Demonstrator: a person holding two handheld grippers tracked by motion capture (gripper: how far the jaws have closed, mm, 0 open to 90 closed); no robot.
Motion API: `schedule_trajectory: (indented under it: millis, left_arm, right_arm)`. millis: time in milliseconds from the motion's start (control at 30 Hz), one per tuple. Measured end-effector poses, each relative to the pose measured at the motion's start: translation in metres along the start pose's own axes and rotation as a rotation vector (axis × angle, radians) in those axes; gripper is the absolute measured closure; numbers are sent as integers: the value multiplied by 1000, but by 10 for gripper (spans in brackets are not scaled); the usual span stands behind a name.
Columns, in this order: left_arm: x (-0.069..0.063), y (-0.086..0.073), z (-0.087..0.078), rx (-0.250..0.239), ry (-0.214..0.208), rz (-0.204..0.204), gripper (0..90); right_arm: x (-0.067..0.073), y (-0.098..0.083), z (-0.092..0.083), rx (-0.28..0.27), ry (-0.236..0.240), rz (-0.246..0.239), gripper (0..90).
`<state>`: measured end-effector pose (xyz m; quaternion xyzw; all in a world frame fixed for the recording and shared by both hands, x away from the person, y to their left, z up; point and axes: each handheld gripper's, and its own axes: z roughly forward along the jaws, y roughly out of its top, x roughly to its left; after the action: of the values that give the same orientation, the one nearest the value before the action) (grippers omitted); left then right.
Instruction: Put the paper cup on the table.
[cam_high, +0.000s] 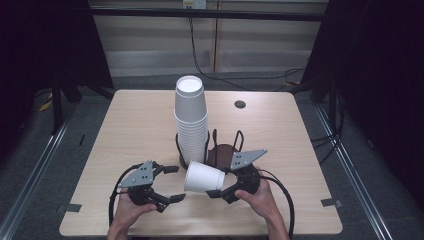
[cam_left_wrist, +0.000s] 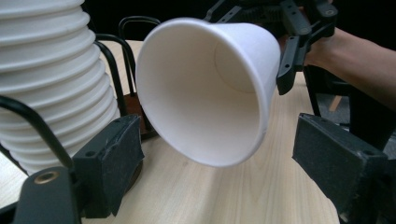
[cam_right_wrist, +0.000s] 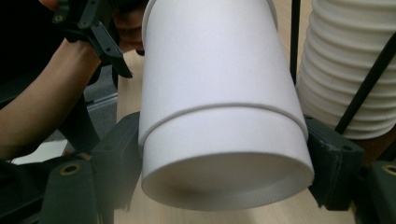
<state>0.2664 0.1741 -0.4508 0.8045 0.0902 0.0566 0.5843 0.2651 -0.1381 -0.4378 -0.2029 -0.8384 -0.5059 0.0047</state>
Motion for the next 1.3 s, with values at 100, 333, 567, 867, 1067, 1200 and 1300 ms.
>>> schedule_trajectory:
  millis: [100, 333, 567, 867, 1067, 1200, 1300]
  left_arm:
    - [-1, -2, 1, -1, 3, -5, 156]
    - [-1, -2, 1, -16, 1, -8, 156]
    - [0, -6, -1, -45, 2, -27, 156]
    - [0, -4, -1, -78, -4, -27, 155]
    - [0, -3, 5, -66, -17, -21, 154]
    - [1, 0, 6, -66, -13, -22, 146]
    - [2, 3, 9, -62, 1, -24, 75]
  right_arm:
    - [0, -2, 1, -40, 8, 4, 235]
    - [1, -5, 4, -73, 24, 1, 234]
    - [3, -9, 6, -113, 34, -8, 234]
    - [3, -19, 13, -159, 55, -5, 234]
    - [5, -22, 14, -183, 74, -7, 234]
    - [5, -22, 14, -181, 71, -11, 234]
    - [5, -23, 14, -187, 78, -11, 234]
